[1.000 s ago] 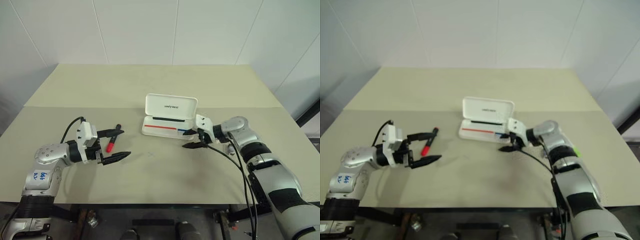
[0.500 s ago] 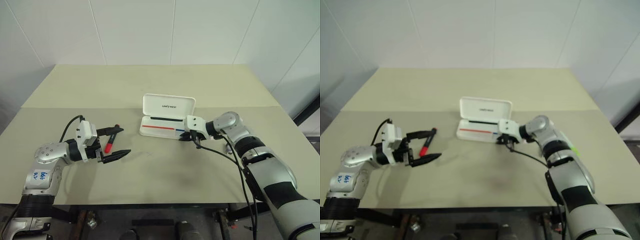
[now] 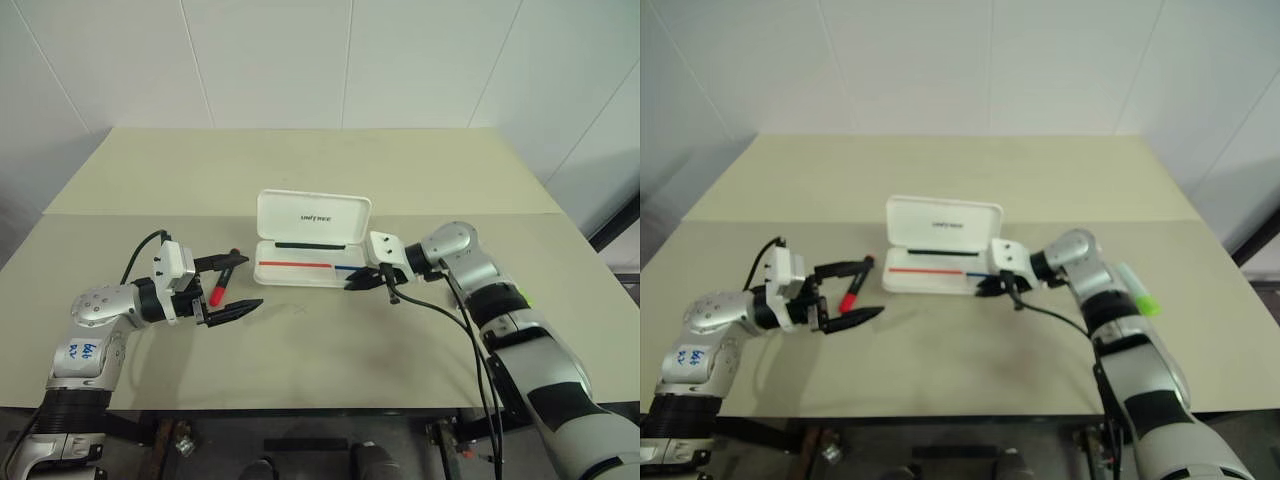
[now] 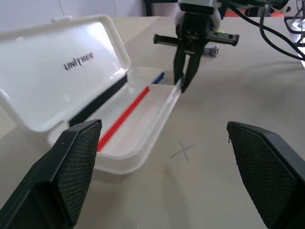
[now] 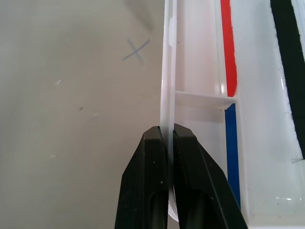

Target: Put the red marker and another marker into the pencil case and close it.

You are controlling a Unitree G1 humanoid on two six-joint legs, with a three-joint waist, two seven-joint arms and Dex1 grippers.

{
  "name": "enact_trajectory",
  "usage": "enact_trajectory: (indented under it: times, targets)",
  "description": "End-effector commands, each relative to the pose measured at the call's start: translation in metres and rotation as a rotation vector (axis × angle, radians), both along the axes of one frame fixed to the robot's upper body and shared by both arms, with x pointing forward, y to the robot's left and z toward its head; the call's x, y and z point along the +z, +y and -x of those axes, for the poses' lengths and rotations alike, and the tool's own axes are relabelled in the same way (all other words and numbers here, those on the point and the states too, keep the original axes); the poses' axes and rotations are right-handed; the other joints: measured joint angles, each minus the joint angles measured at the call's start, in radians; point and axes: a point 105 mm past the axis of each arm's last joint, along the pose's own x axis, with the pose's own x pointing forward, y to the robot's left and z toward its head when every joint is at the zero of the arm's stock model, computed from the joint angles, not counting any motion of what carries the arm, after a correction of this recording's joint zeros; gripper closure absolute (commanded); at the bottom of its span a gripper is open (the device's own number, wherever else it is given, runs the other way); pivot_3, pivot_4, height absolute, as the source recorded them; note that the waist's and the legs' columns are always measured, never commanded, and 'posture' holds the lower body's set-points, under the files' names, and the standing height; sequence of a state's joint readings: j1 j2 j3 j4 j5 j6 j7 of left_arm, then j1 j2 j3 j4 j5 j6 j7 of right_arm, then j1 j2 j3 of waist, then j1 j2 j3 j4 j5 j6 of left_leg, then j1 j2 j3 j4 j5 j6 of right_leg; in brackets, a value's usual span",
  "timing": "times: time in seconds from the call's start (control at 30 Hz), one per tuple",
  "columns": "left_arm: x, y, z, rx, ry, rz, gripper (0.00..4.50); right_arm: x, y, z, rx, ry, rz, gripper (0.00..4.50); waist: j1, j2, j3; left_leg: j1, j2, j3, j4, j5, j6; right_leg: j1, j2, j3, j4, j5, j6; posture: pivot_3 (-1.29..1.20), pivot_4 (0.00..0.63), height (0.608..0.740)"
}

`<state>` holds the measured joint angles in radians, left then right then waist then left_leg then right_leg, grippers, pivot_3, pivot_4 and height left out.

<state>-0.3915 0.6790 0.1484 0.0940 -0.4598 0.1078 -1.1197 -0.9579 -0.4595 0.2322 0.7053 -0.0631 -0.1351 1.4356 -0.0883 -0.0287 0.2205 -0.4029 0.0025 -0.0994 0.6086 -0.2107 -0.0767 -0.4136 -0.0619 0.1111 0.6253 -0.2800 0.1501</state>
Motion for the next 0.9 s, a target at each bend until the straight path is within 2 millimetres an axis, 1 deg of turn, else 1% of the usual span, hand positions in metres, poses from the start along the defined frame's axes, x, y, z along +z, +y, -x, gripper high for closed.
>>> enact_trajectory:
  times: [0.03, 0.13, 0.2, 0.33, 0.53, 0.63, 0.9]
  targets:
    - [0.01, 0.004, 0.001, 0.001, -0.041, -0.011, 0.0, 0.013, -0.012, 0.012, -0.022, -0.024, -0.034, 4.47, 0.005, 0.0, 0.0, 0.0, 0.0, 0.0, 0.0, 0.0, 0.0, 0.0, 0.0, 0.0, 0.0, 0.0, 0.0, 0.0, 0.15, 0.74]
    - [0.009, 0.004, 0.001, 0.001, -0.037, -0.011, 0.0, 0.006, -0.022, 0.019, -0.086, -0.004, -0.033, 4.47, 0.006, 0.0, 0.0, 0.0, 0.0, 0.0, 0.0, 0.0, 0.0, 0.0, 0.0, 0.0, 0.0, 0.0, -0.001, 0.0, 0.15, 0.74]
    - [0.009, 0.004, 0.0, -0.003, -0.033, -0.01, 0.0, 0.001, -0.025, 0.025, -0.115, 0.01, -0.032, 4.47, 0.004, 0.0, 0.0, 0.0, 0.0, 0.0, 0.001, 0.0, 0.0, 0.0, 0.0, 0.0, 0.0, 0.0, -0.001, 0.0, 0.15, 0.74]
    - [0.008, 0.001, -0.002, -0.016, -0.03, -0.013, 0.0, -0.004, -0.024, 0.036, -0.146, 0.033, -0.031, 4.47, 0.006, 0.0, 0.0, 0.0, 0.0, 0.0, 0.001, 0.0, 0.0, 0.0, 0.0, 0.0, 0.0, -0.001, -0.001, 0.0, 0.15, 0.74]
    - [0.007, 0.0, -0.003, -0.026, -0.025, -0.016, 0.0, -0.011, -0.022, 0.055, -0.136, 0.074, -0.026, 4.47, 0.009, 0.0, 0.0, -0.001, 0.0, 0.001, 0.001, 0.0, 0.0, 0.001, 0.0, 0.0, -0.003, -0.001, -0.001, 0.0, 0.15, 0.74]
    - [0.008, 0.0, -0.004, -0.028, -0.025, -0.016, 0.0, -0.014, -0.022, 0.06, -0.127, 0.09, -0.018, 4.47, 0.009, 0.0, 0.0, -0.001, 0.0, 0.001, 0.001, 0.0, 0.0, 0.0, 0.0, 0.0, -0.003, -0.001, -0.001, 0.0, 0.15, 0.74]
    - [0.007, -0.001, -0.001, -0.032, -0.021, -0.019, 0.0, -0.024, -0.023, 0.064, -0.129, 0.133, 0.013, 4.47, 0.01, 0.0, 0.0, -0.001, 0.0, 0.001, 0.001, 0.0, 0.0, 0.001, 0.0, 0.0, -0.003, -0.001, -0.001, 0.0, 0.15, 0.74]
